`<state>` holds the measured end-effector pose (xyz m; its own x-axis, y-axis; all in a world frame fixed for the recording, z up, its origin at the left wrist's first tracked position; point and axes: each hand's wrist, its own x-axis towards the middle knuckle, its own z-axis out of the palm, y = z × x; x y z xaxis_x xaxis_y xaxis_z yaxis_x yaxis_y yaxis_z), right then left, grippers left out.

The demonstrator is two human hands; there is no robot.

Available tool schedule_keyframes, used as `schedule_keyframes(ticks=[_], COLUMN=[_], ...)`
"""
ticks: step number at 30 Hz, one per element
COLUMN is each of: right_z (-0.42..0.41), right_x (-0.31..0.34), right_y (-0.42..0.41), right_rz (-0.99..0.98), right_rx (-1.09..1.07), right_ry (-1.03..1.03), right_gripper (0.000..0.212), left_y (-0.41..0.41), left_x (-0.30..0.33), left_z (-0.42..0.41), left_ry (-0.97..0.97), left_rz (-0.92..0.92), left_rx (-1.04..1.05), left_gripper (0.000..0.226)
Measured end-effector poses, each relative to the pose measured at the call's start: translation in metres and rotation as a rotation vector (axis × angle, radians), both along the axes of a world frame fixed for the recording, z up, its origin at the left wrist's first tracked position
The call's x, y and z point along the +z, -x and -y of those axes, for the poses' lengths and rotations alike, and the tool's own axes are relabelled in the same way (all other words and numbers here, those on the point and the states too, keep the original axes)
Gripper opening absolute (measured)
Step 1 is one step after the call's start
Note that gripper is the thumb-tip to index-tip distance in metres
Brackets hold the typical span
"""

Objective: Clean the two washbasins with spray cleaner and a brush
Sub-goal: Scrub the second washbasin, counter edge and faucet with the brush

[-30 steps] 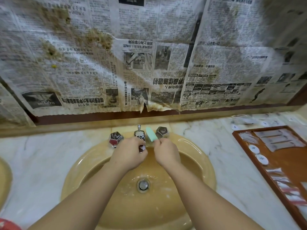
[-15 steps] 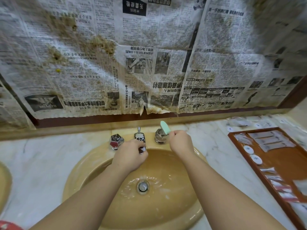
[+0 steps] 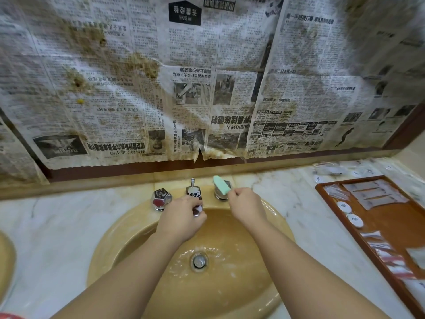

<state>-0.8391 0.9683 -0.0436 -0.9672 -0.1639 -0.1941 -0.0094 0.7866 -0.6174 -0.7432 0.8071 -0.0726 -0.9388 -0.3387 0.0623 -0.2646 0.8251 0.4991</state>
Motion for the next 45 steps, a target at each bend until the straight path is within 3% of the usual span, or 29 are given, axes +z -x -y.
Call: schedule_keyframes(ticks=[4,6,10,13,16,22,30,34,38,45], right_z=[-0.005,-0.019,-0.017,0.006,0.017,0.017,0.018,0.035,0.048,0.05], right_x=[-0.004,-0.02,-0.062,-0.064,-0.058,-0.065,-0.045,-0.043,-0.034,-0.048], right_y=[0.019,0.021,-0.017,-0.023,-0.011,-0.042,-0.02,-0.049,-0.02,-0.049], right_rz=[-0.057,0.063,0.56,0.687,0.734,0.794,0.679,0.628,0.585,0.56], right_rx=[-0.086,-0.217,-0.547,-0.641,-0.706,-0.732,-0.771,-0.744,-0.763,-0.686], right_ry=[0.029,0.125,0.626,0.919,1.076,1.069,1.074,1.06,1.119,1.028], right_gripper=[0.031,0.026,0.028,0.029,0.026,0.034,0.02,0.022,0.028,0.03], left_y=[-0.001,0.0,0.0,0.0,0.001,0.0,-0.002,-0.006,-0.005,-0.008], left_x=[-0.001,-0.001,-0.003,-0.005,-0.005,-0.005,-0.002,-0.003,-0.003,-0.006], left_z=[0.002,0.001,-0.001,0.0,-0.001,-0.003,-0.006,-0.006,-0.005,-0.009], left_ry=[-0.008,-0.017,-0.021,-0.026,-0.022,-0.019,-0.017,-0.027,-0.032,-0.033], left_rz=[0.006,-0.005,-0.022,-0.024,-0.037,-0.066,-0.057,-0.06,-0.061,-0.096], left_rx=[-0.004,0.004,0.018,0.02,0.021,0.035,0.038,0.038,0.029,0.023], left_gripper=[0.041,0.04,0.04,0.04,0.04,0.039,0.038,0.038,0.039,0.033])
